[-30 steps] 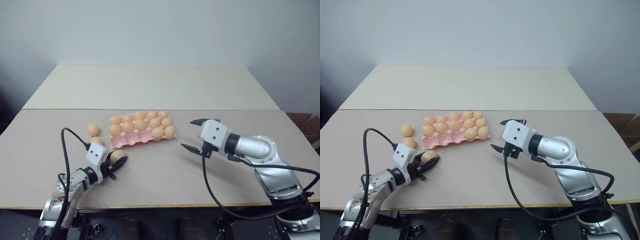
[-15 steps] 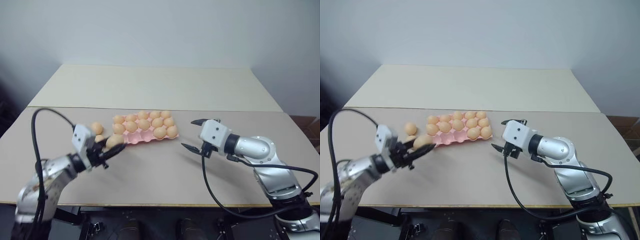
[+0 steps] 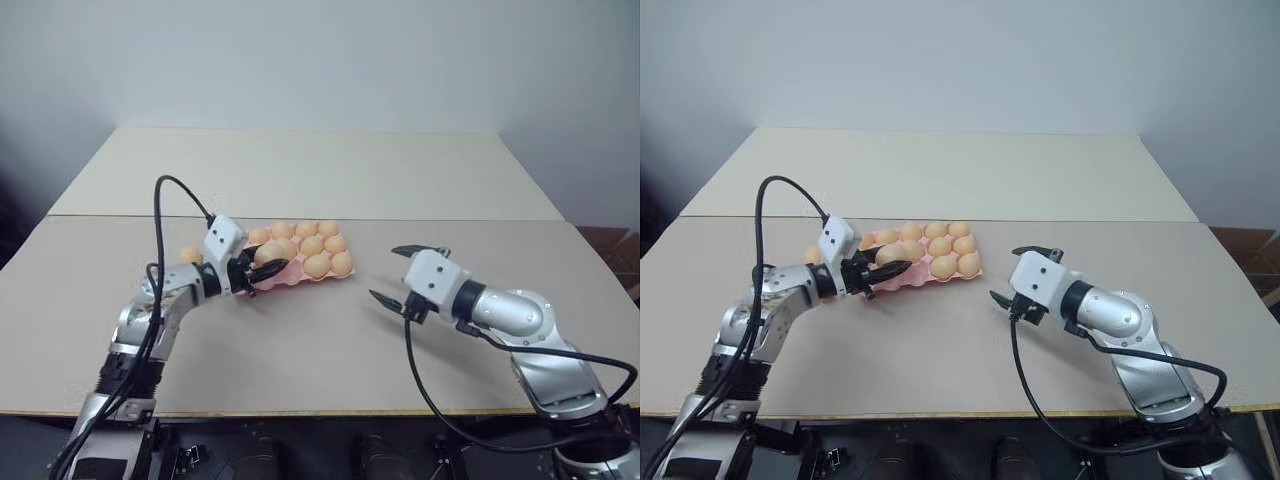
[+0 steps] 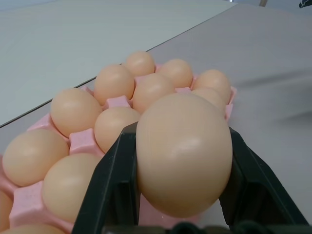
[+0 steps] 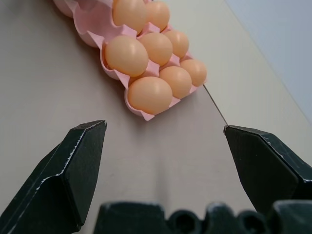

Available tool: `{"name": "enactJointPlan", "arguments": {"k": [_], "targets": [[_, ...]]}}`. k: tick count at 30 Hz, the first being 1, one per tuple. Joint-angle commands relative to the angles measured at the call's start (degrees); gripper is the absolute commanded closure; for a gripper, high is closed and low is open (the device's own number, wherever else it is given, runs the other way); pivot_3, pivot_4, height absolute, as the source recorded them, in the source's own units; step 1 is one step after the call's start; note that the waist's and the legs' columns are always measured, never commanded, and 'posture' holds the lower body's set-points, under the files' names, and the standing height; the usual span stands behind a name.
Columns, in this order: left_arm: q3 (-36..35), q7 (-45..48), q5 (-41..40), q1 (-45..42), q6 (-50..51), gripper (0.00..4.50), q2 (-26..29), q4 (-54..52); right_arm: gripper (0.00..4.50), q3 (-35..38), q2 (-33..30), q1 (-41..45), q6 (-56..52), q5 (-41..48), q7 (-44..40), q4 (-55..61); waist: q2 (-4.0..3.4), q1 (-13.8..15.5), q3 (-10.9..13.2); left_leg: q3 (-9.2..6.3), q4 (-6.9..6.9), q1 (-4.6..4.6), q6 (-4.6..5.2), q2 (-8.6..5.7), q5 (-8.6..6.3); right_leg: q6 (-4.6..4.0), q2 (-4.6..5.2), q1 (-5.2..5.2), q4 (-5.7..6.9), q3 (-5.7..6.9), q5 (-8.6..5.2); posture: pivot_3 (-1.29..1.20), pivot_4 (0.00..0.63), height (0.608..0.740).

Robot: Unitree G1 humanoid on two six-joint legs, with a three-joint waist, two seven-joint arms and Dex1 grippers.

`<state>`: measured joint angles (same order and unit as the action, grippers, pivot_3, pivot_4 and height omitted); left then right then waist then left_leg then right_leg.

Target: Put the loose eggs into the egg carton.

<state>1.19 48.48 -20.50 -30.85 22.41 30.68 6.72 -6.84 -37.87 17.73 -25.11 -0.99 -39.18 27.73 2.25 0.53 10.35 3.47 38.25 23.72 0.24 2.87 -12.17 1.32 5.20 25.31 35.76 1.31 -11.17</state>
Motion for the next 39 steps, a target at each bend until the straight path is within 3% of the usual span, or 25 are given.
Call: {"name": "enactJointPlan", "arguments": {"k": [1, 7, 12, 15, 25, 32, 39], "targets": [[-0.73, 1.99, -1.53, -1.86, -1.05, 1.79, -1.22, -0.15, 0.00, 2.34, -0.58, 0.46, -0.50, -0.34, 1.13, 2.05, 0.00, 0.03, 0.00, 0.00, 0.02, -0.01, 0.00, 0.00, 0.00, 0.00, 0.00, -0.01, 0.01, 0.00, 0.00, 0.00, 0.150, 0.740], [-0.80, 0.34, 1.00, -1.32, -1.33, 0.03, -1.64, -0.96, 0.00, 2.13, -0.53, 0.90, -0.16, -0.74, 1.40, 1.34, 0.00, -0.03, 0.00, -0.01, 0.04, 0.00, 0.00, 0.00, 0.00, 0.00, -0.01, -0.01, 0.01, -0.01, 0.01, 0.00, 0.150, 0.740], [-3.17, -0.80, 1.26, 1.18, -1.43, 0.03, 0.68, -4.39, 0.00, 2.28, -0.67, 1.13, 0.01, -0.50, 0.92, 1.39, 0.00, -0.21, 0.00, -0.01, 0.05, 0.01, 0.00, 0.00, 0.00, 0.01, 0.00, -0.01, 0.01, -0.02, 0.01, 0.00, 0.150, 0.740], [-7.11, 1.69, -2.64, 6.45, 1.33, 0.03, 4.87, -11.77, 0.00, 2.96, -1.57, 1.03, 0.18, 0.22, -0.21, 1.79, 0.00, -0.69, 0.00, -0.01, 0.04, 0.02, 0.00, 0.03, 0.00, 0.01, -0.02, 0.02, 0.01, -0.03, 0.01, 0.00, 0.150, 0.740], [-31.64, -0.15, -13.95, 31.71, 15.82, 0.03, 15.56, -33.67, 0.00, 3.17, -3.82, 2.25, 2.84, 1.81, -2.80, -1.00, 0.00, -1.39, 0.01, 0.03, 0.02, -0.11, -0.01, 0.08, 0.00, -0.31, 0.02, 0.02, 0.06, -0.05, -0.20, 0.00, 0.150, 0.740], [-43.54, -5.77, -16.46, 43.27, 22.26, 0.03, 14.05, -40.84, 0.00, 0.89, -2.84, 5.96, 6.88, 1.58, -4.33, -6.57, 0.03, -0.97, 0.02, 0.04, 0.03, -0.22, -0.04, 0.07, -0.01, -0.35, 0.09, -0.03, 0.07, -0.04, -0.22, 0.00, 0.150, 0.740], [-41.23, -11.78, -17.13, 42.67, 24.59, 0.03, 12.13, -41.30, 0.00, -0.76, -2.00, 8.74, 9.82, 1.47, -6.17, -10.13, 0.03, -0.84, 0.02, 0.04, 0.02, -0.20, -0.04, 0.09, -0.01, -0.37, 0.05, -0.02, 0.07, -0.04, -0.23, 0.00, 0.150, 0.740]]}}
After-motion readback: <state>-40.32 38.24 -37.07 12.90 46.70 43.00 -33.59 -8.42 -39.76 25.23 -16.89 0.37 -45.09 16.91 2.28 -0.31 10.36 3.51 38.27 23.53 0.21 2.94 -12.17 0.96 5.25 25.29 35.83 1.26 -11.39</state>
